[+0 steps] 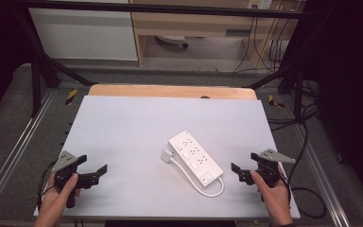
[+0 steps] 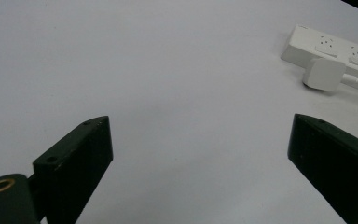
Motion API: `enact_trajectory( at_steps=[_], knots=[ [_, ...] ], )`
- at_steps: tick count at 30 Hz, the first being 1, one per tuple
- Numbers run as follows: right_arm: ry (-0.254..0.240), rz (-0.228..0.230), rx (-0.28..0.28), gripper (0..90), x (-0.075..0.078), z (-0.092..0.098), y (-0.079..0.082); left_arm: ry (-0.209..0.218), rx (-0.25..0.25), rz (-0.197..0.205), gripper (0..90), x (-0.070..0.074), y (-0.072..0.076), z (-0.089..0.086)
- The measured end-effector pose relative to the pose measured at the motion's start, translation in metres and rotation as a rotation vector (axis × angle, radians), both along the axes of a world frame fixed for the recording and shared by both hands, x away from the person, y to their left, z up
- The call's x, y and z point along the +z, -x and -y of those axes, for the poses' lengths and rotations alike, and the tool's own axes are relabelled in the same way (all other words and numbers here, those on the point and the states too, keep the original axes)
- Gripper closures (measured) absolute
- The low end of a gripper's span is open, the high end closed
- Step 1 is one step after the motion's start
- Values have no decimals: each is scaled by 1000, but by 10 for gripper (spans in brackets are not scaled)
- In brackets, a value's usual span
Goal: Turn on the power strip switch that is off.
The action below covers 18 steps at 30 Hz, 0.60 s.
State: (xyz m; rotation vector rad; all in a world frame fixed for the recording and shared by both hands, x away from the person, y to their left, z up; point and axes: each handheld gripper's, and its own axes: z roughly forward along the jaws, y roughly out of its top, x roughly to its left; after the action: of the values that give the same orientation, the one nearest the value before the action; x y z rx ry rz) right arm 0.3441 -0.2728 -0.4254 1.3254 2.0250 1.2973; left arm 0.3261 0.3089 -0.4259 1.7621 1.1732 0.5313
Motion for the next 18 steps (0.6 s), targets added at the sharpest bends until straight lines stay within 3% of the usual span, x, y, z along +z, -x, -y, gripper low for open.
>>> enact_trajectory(
  at_steps=[18],
  knots=[
    [9,33,22,34,9,-12,3,-4,-4,-26,65,-1,0,1]
  ],
)
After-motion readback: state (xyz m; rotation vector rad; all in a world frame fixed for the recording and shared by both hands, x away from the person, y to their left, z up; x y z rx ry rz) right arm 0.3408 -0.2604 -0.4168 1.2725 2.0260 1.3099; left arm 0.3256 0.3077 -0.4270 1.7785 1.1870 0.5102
